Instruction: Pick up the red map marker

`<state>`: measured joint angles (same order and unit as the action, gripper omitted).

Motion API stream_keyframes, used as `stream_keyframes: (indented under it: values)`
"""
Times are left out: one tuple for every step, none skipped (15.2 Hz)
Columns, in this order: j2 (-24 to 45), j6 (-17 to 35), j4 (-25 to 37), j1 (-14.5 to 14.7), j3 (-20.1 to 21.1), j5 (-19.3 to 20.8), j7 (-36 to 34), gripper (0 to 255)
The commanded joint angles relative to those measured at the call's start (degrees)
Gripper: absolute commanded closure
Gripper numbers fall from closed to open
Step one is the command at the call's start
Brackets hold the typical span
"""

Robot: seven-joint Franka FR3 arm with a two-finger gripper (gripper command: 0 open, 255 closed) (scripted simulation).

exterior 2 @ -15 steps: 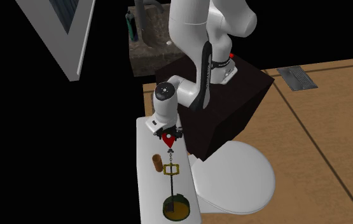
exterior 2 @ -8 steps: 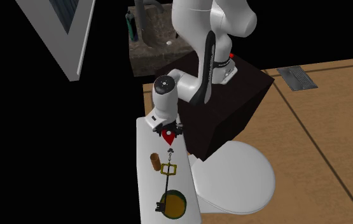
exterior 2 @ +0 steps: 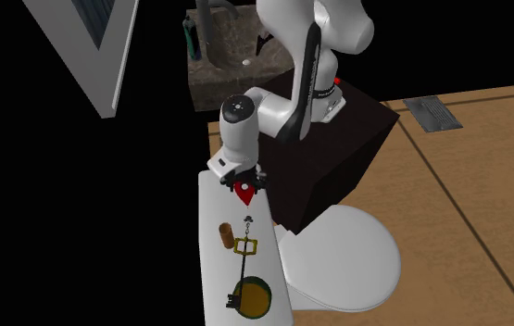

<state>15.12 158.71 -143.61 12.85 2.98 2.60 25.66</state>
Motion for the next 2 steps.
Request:
stream_keyframes:
  values:
    - [-1.0, -0.9, -0.2, 0.0, 0.1, -0.2, 0.1, 255]
    - [-1.0, -0.9, -0.2, 0.0, 0.1, -0.2, 0.1, 255]
